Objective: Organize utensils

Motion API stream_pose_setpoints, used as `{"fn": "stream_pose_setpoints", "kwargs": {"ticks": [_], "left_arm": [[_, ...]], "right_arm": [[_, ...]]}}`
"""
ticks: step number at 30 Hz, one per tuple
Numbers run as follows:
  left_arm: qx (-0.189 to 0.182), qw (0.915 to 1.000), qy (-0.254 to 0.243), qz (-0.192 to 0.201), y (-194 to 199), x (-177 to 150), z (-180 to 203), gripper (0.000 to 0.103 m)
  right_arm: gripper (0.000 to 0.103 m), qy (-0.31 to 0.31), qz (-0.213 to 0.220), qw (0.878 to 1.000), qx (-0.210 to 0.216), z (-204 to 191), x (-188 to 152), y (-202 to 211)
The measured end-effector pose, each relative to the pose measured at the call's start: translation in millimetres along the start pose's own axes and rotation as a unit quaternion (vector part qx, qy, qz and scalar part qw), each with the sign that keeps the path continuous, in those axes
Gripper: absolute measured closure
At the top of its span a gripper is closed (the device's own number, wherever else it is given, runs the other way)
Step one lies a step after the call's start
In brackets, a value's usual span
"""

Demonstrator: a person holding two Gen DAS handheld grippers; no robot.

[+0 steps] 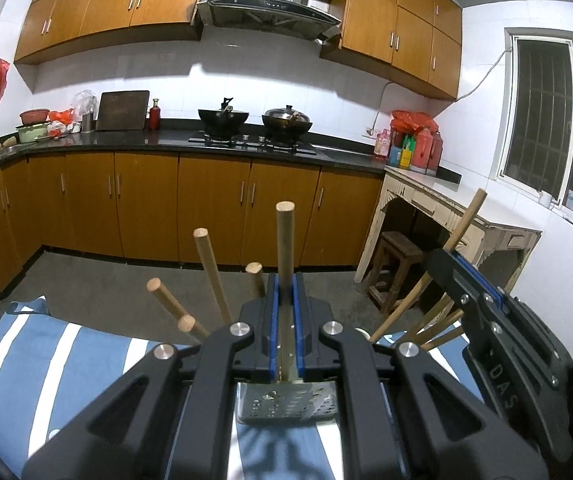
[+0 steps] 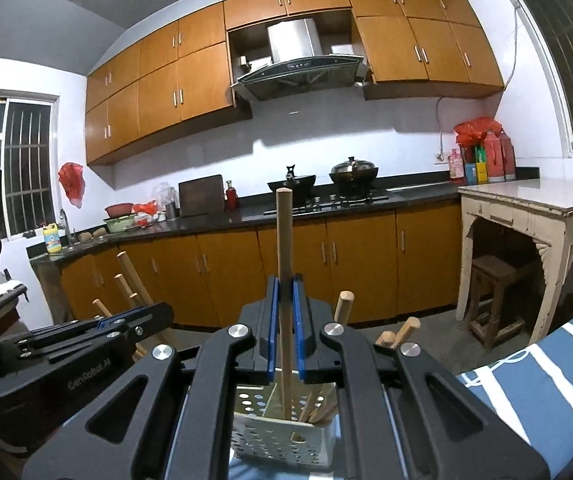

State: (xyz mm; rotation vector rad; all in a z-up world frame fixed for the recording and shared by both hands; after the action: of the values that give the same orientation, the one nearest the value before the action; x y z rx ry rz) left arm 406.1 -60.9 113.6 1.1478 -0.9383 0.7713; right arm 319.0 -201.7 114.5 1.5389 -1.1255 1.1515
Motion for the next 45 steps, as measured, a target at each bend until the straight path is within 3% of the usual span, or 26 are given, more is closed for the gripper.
{"fn": "stream_pose_setpoints", "kwargs": {"ticks": [3,6,11,14,16,19,25,29,32,37,45], "left_arm": [[0.001,1.0000,0.007,-0.003,3,1,-3,0.091],[0.005,0.9999,0.012,-0.001,8,2,-6,0.080],[0.005,0.9999,0.011,0.002,14,2,-6,0.079],[0.001,0.9998,0.018,0.007,20,5,-7,0.074],[-0.001,0.9997,0.020,0.017,30,7,-8,0.065],[-0.006,0.9993,0.022,0.029,48,10,-11,0.063],[-0.004,0.9987,0.029,0.041,89,1,-24,0.048],[0.009,0.9990,0.018,0.040,123,-19,-32,0.037],[0.028,0.9986,-0.004,0.045,154,-41,-35,0.023],[0.051,0.9974,-0.016,0.049,208,-87,-40,0.004],[0.082,0.9964,-0.003,0.022,256,-154,-44,0.004]], "right_arm": [[0.095,0.004,0.002,1.000,-0.007,0,-2,4],[0.085,-0.002,0.000,1.000,-0.008,3,0,7],[0.082,-0.004,-0.003,1.000,-0.009,4,0,10],[0.070,-0.002,0.004,1.000,-0.012,2,1,16],[0.063,-0.001,0.013,1.000,-0.013,1,5,25],[0.050,0.000,0.021,1.000,-0.017,1,11,38],[0.027,0.002,0.011,1.000,-0.010,-4,10,72],[0.014,-0.005,-0.007,1.000,0.002,-5,-3,99],[0.005,-0.011,-0.020,1.000,0.008,-5,-16,124],[0.002,-0.003,-0.050,0.999,0.009,-11,-48,169],[0.002,0.006,-0.089,0.996,-0.006,-21,-93,220]]}}
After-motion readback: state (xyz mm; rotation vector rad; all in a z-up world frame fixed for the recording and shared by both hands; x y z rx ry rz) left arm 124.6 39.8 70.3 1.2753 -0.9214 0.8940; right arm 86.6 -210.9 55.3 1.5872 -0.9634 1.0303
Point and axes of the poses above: each gripper's, at about its wrist camera, not at the fingertips, and y roughly against the way its jaws point, z to its right, x to its top, the point moved 2 cm from there along -y, roughly the way its jaws point, and after that the axes turned 2 degrees about x, right-handed, at the moved point
